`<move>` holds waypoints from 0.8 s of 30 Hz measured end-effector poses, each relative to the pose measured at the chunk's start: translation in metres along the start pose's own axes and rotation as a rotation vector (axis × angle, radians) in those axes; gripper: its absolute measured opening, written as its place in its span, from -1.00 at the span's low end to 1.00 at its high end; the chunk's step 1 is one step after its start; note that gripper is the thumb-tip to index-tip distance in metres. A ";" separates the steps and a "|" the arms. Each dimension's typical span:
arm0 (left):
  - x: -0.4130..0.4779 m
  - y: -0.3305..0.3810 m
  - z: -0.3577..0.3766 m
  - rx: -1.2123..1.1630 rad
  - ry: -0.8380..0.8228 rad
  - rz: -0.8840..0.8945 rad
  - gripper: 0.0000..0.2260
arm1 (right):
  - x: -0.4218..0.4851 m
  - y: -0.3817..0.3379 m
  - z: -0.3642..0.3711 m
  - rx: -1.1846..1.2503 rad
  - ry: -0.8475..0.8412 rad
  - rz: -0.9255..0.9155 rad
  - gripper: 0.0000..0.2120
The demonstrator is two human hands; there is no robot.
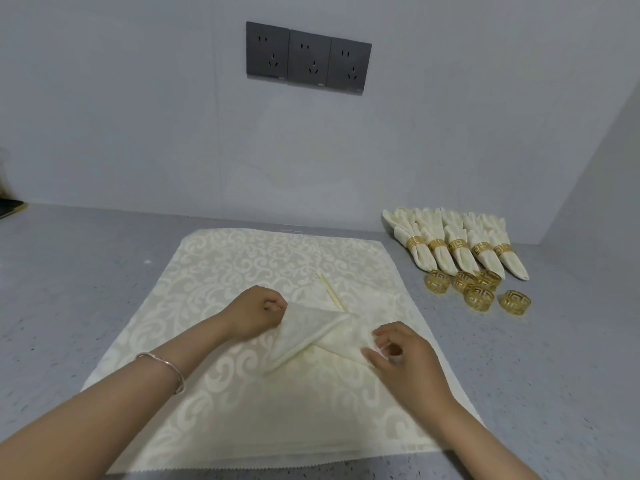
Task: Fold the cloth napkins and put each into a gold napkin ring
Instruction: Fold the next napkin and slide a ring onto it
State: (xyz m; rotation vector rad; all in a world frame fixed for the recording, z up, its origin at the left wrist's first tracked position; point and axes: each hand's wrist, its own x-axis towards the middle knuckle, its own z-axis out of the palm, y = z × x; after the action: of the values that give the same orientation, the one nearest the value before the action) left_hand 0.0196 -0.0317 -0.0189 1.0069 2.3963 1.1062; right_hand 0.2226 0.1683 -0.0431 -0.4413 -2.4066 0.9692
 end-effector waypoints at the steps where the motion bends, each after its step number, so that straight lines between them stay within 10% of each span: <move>1: 0.003 -0.001 0.003 -0.002 0.013 -0.039 -0.90 | 0.002 -0.001 -0.001 0.019 -0.005 0.032 -0.81; 17: 0.020 0.013 0.016 0.302 0.162 -0.281 -0.71 | 0.059 -0.003 0.004 -0.152 -0.325 0.057 -0.56; 24: 0.016 0.012 0.024 0.249 0.271 -0.263 -0.72 | 0.075 -0.009 0.027 -0.153 -0.156 0.132 -0.88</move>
State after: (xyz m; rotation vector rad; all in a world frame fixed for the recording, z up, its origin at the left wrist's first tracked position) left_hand 0.0272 -0.0022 -0.0254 0.6145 2.8389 0.9153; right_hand 0.1453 0.1823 -0.0285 -0.6072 -2.6324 0.9086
